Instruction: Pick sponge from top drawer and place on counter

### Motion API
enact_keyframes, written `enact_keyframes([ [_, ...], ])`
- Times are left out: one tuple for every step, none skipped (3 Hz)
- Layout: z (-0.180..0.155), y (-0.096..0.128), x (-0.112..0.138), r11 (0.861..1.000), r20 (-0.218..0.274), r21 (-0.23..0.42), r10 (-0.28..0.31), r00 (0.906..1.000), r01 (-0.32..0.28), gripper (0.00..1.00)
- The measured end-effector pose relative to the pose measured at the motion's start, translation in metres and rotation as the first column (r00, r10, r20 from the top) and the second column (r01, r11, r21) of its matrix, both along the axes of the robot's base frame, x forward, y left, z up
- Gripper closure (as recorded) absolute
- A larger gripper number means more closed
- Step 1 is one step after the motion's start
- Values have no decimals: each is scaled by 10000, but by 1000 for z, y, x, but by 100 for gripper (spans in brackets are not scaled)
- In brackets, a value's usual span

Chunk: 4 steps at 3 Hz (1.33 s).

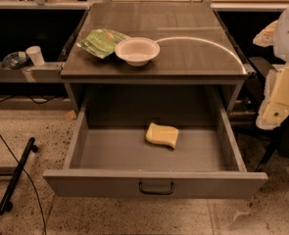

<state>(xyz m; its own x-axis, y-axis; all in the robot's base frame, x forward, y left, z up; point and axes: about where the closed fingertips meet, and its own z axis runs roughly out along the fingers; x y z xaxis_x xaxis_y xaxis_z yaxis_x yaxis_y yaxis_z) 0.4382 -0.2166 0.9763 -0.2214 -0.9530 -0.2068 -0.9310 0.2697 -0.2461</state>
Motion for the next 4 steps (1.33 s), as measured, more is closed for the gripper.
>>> enact_keyframes([
  [0,1,1,10000,26,32,26,10000,-26,0],
  [-32,23,22,9962,-193,845,228,9996,-211,0],
  [-95,59,39,9843,-501,1756,287,9983,-194,0],
  [-170,102,50,9596,-999,2813,321,9945,-27,0],
])
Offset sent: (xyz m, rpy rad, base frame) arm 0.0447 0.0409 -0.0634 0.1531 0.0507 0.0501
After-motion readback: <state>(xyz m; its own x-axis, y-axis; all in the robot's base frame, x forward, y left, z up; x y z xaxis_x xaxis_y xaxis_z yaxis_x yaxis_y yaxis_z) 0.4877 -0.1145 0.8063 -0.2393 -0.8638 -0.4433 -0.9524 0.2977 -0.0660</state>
